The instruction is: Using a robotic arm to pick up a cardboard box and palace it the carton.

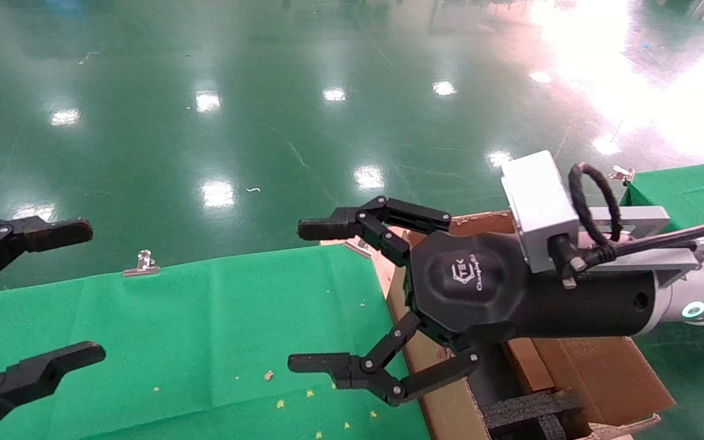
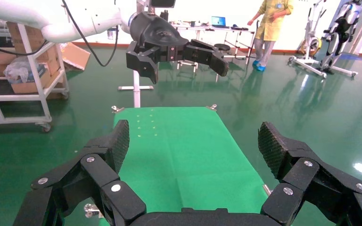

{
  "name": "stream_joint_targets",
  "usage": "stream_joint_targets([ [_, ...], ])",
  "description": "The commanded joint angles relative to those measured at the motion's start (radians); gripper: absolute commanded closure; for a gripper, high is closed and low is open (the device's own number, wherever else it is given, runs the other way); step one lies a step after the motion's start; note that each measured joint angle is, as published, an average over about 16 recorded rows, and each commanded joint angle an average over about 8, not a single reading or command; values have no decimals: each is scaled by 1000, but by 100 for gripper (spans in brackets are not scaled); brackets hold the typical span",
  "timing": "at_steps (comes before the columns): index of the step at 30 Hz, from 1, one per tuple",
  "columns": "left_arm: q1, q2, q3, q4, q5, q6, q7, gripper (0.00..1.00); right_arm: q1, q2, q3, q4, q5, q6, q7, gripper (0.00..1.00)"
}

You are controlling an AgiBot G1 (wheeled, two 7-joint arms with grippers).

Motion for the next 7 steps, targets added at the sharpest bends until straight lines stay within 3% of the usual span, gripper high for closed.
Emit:
stream_joint_targets([
  [1, 0, 0, 0, 0, 0, 0, 0, 0, -5, -2, 8, -1, 0, -4, -1, 0],
  [7, 0, 0, 0, 0, 0, 0, 0, 0, 2, 0, -5, 0, 0, 1, 0, 0],
])
